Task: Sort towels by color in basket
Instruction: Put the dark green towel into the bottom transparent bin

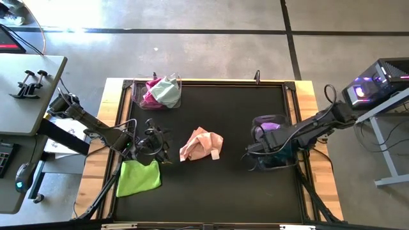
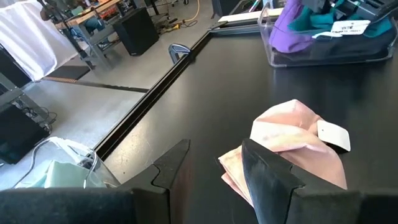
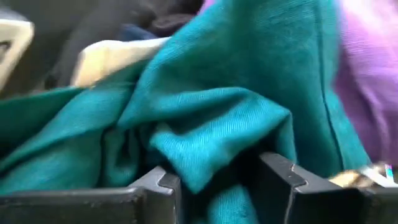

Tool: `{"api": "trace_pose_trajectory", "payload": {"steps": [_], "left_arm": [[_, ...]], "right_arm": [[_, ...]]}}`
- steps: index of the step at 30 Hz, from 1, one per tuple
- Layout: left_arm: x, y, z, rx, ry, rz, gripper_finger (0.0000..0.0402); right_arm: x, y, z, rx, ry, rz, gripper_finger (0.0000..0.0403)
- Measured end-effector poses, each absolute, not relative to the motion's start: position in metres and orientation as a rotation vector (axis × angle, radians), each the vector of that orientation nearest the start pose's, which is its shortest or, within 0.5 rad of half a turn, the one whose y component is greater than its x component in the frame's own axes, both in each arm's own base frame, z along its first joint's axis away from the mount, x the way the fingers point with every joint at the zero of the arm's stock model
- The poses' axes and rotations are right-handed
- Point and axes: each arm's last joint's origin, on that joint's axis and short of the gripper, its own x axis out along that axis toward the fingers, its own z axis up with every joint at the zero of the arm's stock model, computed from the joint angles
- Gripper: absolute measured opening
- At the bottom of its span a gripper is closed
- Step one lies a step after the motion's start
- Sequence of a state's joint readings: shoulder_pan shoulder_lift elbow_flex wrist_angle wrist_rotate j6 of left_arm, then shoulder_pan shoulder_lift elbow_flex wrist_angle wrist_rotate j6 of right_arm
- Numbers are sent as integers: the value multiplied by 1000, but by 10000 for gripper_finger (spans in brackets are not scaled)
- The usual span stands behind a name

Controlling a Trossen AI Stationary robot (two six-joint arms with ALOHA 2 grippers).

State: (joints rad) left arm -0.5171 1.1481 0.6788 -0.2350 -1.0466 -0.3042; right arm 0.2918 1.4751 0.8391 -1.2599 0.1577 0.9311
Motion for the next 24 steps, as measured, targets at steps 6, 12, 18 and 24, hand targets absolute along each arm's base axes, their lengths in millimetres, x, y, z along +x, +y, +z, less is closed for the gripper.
{"api": "trace_pose_trajectory", "payload": {"steps": [6, 12, 18, 24], "left_arm": [[204, -87, 234, 211, 419, 573, 131], [204, -87, 234, 210, 418, 573, 131], [204, -87, 234, 210, 418, 572, 131], [204, -87, 234, 210, 418, 573, 131]], "right_arm": [[175, 47, 168, 256, 1665, -771, 128], [163, 48, 190, 348, 1538, -824, 128], [152, 50, 221, 508, 1410, -890, 128], [145, 51, 251, 569, 1327, -960, 128]]}}
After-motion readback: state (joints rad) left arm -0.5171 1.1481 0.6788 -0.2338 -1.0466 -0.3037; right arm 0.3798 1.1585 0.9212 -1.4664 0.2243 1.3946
